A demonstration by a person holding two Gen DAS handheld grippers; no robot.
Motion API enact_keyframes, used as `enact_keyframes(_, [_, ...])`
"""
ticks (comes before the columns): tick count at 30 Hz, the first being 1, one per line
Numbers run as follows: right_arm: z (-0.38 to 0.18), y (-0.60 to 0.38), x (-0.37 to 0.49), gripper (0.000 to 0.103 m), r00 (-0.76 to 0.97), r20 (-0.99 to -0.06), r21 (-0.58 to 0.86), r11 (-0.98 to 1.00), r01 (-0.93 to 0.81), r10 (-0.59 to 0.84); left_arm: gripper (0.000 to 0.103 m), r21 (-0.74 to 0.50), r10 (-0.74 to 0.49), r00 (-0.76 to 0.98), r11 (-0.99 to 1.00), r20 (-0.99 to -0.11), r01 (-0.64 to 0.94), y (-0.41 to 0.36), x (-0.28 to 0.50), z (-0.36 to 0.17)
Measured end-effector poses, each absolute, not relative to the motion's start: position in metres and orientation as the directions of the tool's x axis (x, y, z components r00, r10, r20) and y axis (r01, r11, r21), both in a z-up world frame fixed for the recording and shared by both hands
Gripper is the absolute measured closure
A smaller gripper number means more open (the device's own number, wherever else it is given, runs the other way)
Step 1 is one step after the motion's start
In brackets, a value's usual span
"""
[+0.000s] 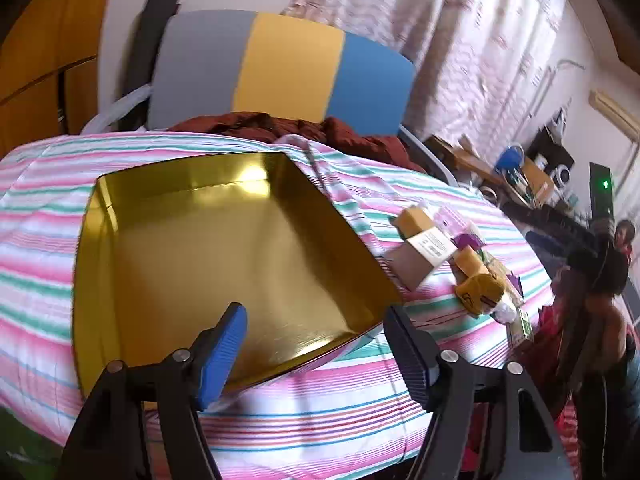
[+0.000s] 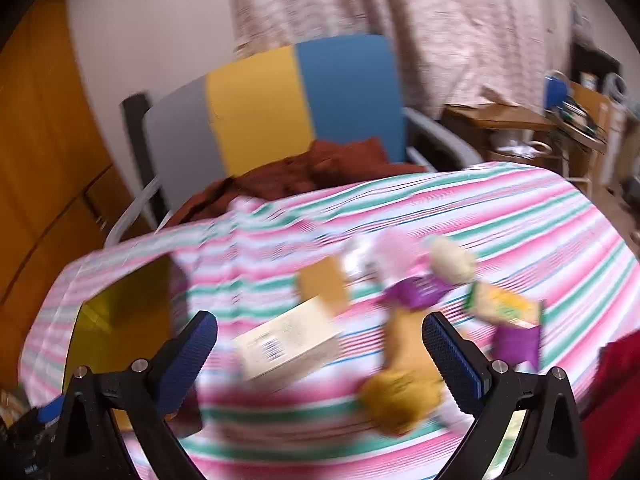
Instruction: Organize objects
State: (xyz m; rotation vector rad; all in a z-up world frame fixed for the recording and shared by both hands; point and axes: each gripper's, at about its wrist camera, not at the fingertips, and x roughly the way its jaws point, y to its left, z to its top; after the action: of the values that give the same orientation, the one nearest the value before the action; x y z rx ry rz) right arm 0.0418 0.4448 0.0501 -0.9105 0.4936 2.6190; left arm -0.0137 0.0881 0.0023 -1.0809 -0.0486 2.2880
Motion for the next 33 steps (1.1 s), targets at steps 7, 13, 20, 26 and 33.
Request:
enact_keyframes(7, [0.034, 0.523, 0.061, 0.000, -0.761, -0.617, 0.362, -0.787, -0.500, 0.199, 0.031, -0.153, 0.559, -0.437, -0.721, -0.705, -0.676, 0.160, -0.015, 0.016])
enact_keyframes(13, [0.014, 0.554, 0.080, 0.000, -0.799, -0.590, 0.553, -0.664, -0.504, 0.115, 0.029, -0.044, 0.564, -0.383, -0.600, -0.732, -0.799, 0.226, -0.018, 0.008])
enact_keyframes(20, [0.005, 0.558, 0.079, 0.000, -0.821, -0.570, 0.626, -0.634, -0.454, 0.026, 0.019, 0.030, 0.522, -0.352, -0.528, -0.777, -0.849, 0.285, -0.034, -0.018])
enact_keyframes(26, [0.003, 0.556, 0.078, 0.000, -0.829, -0.558, 0.646, -0.634, -0.425, -0.013, 0.019, 0.068, 0.481, -0.318, -0.467, -0.817, -0.882, 0.326, -0.052, -0.033])
enact_keyframes(33, [0.000, 0.561, 0.079, 0.000, -0.838, -0.545, 0.676, -0.611, -0.412, -0.038, 0.020, 0.098, 0.414, -0.295, -0.436, -0.861, -0.895, 0.358, -0.065, -0.059])
